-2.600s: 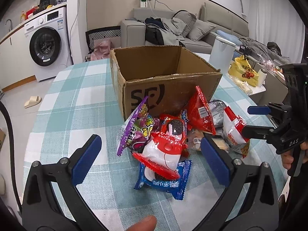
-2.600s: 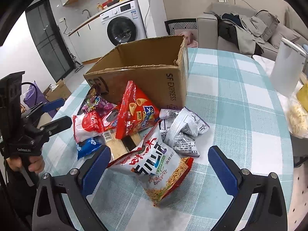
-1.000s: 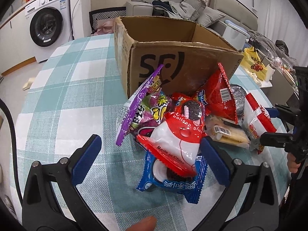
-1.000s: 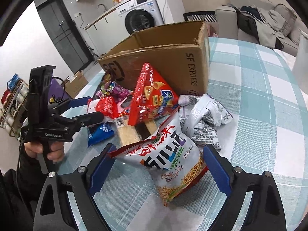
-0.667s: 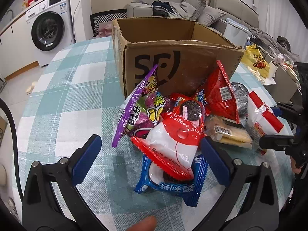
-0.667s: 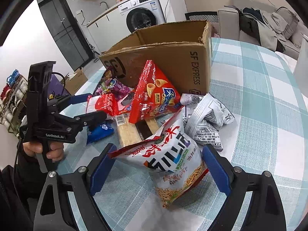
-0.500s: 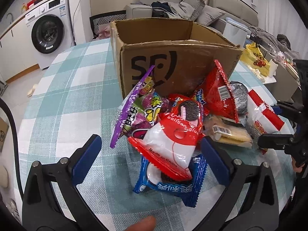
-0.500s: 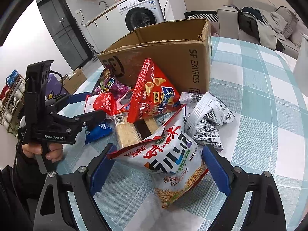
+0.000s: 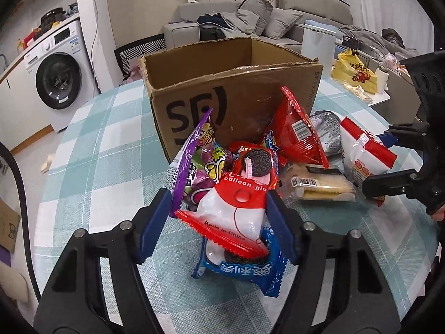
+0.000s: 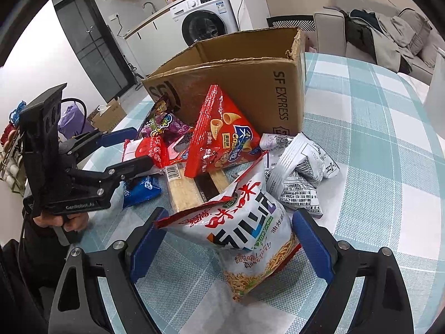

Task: Organize snacks
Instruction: 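Grasp the red-and-white packet with the left gripper while the right gripper grasps the white noodle bag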

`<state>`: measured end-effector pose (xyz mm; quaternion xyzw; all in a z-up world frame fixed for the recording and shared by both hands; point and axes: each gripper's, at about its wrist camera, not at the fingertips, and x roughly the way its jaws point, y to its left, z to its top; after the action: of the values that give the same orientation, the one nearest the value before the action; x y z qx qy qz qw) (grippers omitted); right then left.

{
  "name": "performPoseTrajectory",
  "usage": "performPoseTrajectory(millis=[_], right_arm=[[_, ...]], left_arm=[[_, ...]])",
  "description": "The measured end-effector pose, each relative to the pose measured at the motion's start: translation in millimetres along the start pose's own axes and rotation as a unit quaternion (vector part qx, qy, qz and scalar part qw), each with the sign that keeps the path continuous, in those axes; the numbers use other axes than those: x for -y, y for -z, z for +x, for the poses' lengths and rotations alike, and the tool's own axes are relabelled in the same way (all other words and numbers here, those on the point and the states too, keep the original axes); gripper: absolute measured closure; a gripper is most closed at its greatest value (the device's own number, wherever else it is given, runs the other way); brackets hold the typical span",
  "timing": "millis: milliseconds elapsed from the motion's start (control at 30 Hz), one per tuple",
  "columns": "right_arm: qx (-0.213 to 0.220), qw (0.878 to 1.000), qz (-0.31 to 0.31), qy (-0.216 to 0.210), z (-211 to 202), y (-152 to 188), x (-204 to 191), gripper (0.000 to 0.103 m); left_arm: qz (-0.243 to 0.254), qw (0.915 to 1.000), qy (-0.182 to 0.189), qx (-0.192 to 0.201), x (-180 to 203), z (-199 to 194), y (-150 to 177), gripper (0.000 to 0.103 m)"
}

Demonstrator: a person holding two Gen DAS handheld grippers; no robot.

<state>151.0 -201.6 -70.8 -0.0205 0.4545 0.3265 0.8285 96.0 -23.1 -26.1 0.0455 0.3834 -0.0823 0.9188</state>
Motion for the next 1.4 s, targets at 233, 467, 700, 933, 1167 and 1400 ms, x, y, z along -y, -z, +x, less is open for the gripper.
performPoseTrajectory(millis=[233,467,700,933,1167,1400], right_arm=[[-0.003,1.000,0.005,-0.001,2,1,3,0.011],[-0.004,1.000,0.006,-0.003,3,1,4,0.011],[-0.004,1.000,0.008,-0.006,3,1,6,0.011],[-0.008,1.000,0.011,-0.003,5,2,10,0.011],[-0.004,1.000,0.013,0.008,9,1,14,0.033],[0.020,1.000,0.009,-0.002,-3,-1,15,0.048]], left_arm=[[0.007,0.9997,0.017,-0.017,-8,3,2,0.040],[0.007,0.9987,0.043,-0.026,-14,3,5,0.061],[0.013,0.9981,0.057,-0.022,-12,-7,6,0.061],[0.005,0.9975,0.071,-0.003,-12,-23,1,0.061],[-0.015,0.9967,0.078,0.013,-20,-35,-5,0.061],[-0.027,0.9958,0.083,0.030,-24,-44,-10,0.061]])
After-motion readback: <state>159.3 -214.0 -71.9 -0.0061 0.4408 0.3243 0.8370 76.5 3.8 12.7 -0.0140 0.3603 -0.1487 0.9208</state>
